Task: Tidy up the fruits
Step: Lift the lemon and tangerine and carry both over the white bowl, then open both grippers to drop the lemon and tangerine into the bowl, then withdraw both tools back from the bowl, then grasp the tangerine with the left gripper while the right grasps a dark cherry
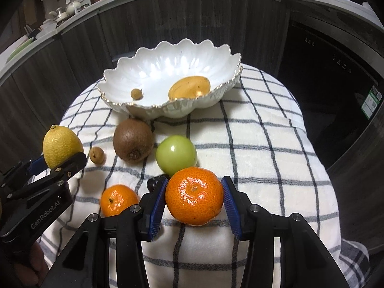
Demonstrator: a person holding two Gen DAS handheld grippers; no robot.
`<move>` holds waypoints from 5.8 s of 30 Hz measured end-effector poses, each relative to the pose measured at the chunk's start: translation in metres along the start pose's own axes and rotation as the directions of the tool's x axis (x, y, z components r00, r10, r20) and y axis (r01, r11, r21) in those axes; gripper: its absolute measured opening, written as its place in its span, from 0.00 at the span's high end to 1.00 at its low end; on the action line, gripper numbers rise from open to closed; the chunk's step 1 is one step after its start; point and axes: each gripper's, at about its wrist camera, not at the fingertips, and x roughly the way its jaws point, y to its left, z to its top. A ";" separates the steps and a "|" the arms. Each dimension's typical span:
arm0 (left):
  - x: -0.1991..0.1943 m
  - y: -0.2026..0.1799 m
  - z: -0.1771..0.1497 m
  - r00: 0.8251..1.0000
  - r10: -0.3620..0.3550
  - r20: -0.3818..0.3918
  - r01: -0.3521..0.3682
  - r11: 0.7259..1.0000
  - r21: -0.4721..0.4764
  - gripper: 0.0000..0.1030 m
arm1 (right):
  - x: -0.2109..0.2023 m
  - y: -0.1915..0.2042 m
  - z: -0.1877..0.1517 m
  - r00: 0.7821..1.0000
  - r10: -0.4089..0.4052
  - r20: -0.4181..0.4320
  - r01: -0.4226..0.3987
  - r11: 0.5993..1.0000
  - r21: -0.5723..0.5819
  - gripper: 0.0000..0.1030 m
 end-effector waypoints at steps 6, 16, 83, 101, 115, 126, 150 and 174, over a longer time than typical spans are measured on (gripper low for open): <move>-0.005 -0.001 0.012 1.000 -0.005 0.018 0.005 1.000 -0.004 0.49 | -0.006 -0.001 0.016 0.999 0.000 0.033 0.000 1.000 -0.004 0.55; -0.011 -0.001 0.045 0.997 -0.001 0.075 0.001 1.000 0.000 0.49 | -0.011 0.000 0.056 0.994 0.003 0.111 0.000 1.000 -0.027 0.55; 0.048 0.000 0.128 0.992 0.049 0.120 -0.048 0.999 -0.005 0.09 | 0.048 -0.006 0.140 0.990 -0.051 0.132 0.053 0.999 -0.007 0.20; -0.011 0.004 0.102 0.986 0.058 0.154 -0.056 0.998 -0.016 0.07 | -0.005 -0.005 0.115 0.986 -0.054 0.158 0.055 0.998 -0.001 0.19; -0.038 -0.005 0.066 0.990 0.047 0.134 -0.048 0.999 0.005 0.07 | -0.032 -0.016 0.079 0.987 -0.076 0.141 0.075 0.997 0.011 0.19; -0.042 -0.017 0.039 0.994 0.021 0.103 -0.023 1.000 0.016 0.07 | -0.037 -0.028 0.051 0.989 -0.093 0.115 0.091 0.996 0.021 0.19; -0.016 -0.047 -0.016 0.999 -0.030 0.017 0.029 0.999 0.042 0.08 | -0.029 -0.052 -0.008 0.991 -0.129 0.033 0.127 0.991 0.052 0.19; 0.020 -0.061 -0.039 0.995 -0.061 -0.076 0.065 0.996 0.064 0.33 | -0.003 -0.059 -0.025 0.993 -0.111 -0.038 0.113 0.991 0.069 0.19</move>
